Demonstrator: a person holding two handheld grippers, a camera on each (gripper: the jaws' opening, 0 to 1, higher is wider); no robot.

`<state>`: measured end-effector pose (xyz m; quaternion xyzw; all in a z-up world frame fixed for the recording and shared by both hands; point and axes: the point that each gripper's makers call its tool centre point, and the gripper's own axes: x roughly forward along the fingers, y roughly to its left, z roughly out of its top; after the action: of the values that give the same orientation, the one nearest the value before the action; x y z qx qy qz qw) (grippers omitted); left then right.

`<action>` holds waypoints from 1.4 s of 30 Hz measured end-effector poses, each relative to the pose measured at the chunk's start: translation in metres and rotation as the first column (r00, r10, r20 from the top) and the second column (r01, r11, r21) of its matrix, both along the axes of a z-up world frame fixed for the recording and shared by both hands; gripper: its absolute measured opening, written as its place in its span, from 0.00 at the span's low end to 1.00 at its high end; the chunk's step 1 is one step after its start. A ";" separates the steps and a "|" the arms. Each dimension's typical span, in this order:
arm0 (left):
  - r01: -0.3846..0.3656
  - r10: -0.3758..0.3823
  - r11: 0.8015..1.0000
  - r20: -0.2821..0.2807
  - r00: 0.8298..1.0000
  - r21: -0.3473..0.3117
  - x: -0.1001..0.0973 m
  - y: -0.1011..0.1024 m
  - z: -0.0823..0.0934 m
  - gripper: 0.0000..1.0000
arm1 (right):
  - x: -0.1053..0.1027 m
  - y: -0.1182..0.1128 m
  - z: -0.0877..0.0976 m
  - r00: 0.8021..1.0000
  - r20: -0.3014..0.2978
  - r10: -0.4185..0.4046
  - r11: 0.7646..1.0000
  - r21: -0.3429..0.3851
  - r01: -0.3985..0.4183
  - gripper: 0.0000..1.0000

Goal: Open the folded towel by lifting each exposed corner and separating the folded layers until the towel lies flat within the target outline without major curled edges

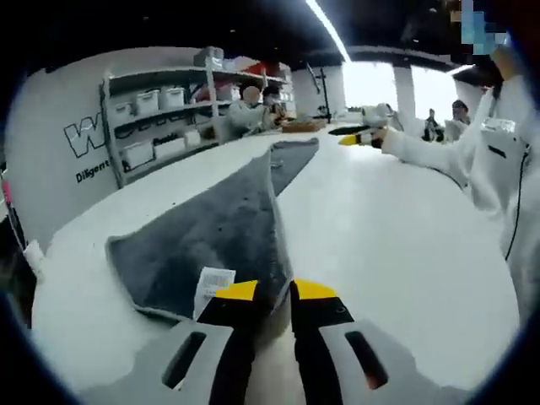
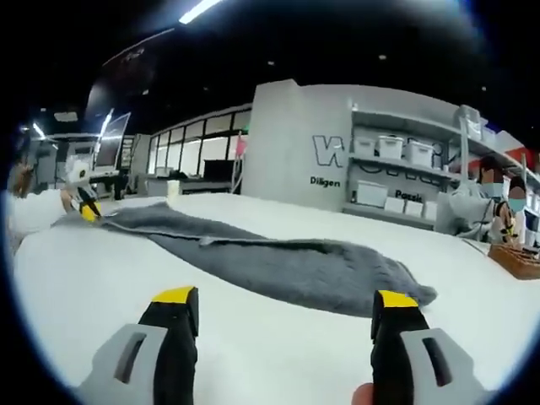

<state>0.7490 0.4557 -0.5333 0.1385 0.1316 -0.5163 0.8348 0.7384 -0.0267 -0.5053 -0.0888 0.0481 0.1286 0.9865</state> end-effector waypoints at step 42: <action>-0.313 0.317 0.938 0.005 0.948 -0.149 0.017 0.039 0.032 0.99 | 0.198 0.067 -0.015 0.997 -0.037 0.060 0.682 -0.728 -0.068 0.58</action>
<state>0.7665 0.4945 -0.5009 0.0617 0.1018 -0.3821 0.9164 0.9365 0.0400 -0.5203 -0.4742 0.0970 0.1338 0.8647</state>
